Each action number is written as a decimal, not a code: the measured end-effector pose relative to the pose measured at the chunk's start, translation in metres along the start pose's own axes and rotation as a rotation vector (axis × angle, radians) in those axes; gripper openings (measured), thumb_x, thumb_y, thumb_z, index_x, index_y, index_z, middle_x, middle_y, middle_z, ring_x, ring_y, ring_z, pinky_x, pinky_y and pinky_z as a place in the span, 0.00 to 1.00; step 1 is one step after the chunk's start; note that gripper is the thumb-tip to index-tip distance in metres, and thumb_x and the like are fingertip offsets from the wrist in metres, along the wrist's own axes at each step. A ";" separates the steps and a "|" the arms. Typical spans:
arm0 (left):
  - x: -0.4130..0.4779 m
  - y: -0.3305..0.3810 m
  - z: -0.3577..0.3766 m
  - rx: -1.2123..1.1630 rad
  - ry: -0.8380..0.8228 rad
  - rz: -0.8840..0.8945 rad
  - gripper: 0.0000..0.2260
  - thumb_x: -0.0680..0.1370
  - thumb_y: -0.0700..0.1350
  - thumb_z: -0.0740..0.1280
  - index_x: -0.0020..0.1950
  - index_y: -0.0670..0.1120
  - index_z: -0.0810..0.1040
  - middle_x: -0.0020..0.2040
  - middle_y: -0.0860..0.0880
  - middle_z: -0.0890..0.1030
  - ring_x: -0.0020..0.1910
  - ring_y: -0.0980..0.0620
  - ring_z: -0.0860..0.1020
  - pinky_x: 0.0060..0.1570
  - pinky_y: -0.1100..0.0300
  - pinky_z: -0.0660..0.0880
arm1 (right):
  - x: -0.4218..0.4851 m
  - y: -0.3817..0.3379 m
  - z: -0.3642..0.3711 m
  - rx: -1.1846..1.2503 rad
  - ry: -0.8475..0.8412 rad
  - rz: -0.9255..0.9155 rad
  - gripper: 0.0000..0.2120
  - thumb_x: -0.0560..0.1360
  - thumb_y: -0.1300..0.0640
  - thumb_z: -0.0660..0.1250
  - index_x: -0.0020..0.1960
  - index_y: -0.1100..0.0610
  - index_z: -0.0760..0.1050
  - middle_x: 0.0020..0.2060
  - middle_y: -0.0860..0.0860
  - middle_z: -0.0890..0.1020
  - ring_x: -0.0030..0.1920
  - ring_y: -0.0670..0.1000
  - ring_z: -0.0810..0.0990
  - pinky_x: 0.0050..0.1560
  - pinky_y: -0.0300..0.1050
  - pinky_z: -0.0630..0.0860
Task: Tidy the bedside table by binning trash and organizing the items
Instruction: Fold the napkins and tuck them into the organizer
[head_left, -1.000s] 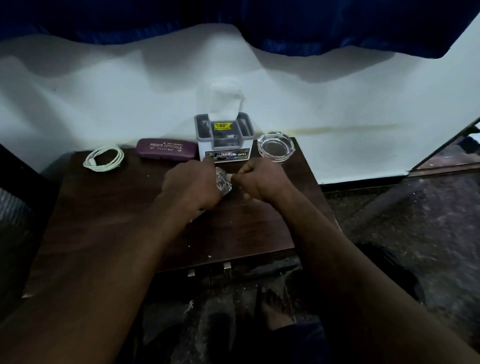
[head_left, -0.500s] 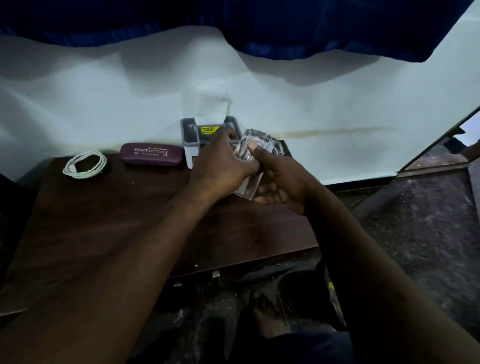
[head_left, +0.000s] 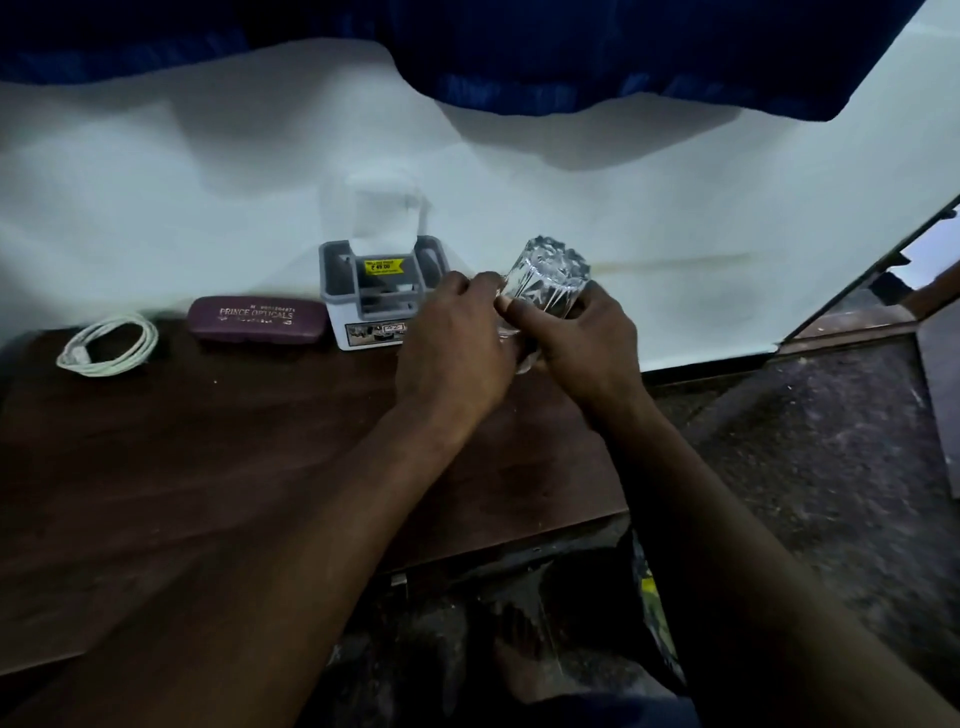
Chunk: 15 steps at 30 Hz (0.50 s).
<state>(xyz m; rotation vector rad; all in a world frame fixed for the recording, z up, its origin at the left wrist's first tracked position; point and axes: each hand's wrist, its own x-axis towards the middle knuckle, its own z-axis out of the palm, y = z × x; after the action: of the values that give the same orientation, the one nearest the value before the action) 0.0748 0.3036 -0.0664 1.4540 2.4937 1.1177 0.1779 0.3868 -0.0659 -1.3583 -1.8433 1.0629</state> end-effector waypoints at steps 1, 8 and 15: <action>0.001 0.001 0.004 -0.001 -0.001 -0.008 0.23 0.74 0.50 0.74 0.68 0.48 0.77 0.60 0.44 0.79 0.57 0.41 0.79 0.51 0.51 0.75 | 0.004 0.000 0.001 -0.029 0.047 -0.017 0.28 0.61 0.31 0.78 0.50 0.51 0.81 0.41 0.45 0.86 0.43 0.46 0.85 0.49 0.52 0.84; 0.009 -0.003 0.027 -0.183 -0.193 -0.058 0.27 0.75 0.39 0.70 0.74 0.45 0.73 0.68 0.44 0.80 0.65 0.42 0.78 0.65 0.53 0.74 | 0.031 0.000 0.011 0.057 0.192 -0.016 0.32 0.65 0.39 0.80 0.62 0.52 0.74 0.48 0.47 0.85 0.51 0.50 0.84 0.55 0.46 0.80; 0.018 -0.010 0.040 -0.245 -0.365 -0.172 0.30 0.75 0.43 0.69 0.76 0.48 0.66 0.69 0.44 0.78 0.66 0.40 0.78 0.62 0.47 0.76 | 0.045 0.005 0.034 0.007 0.174 -0.149 0.32 0.64 0.43 0.81 0.62 0.49 0.72 0.51 0.47 0.86 0.51 0.51 0.86 0.54 0.47 0.82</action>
<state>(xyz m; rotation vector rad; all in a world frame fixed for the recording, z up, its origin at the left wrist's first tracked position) 0.0720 0.3364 -0.0964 1.2226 2.1037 0.9824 0.1387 0.4220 -0.0871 -1.2469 -1.7790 0.8472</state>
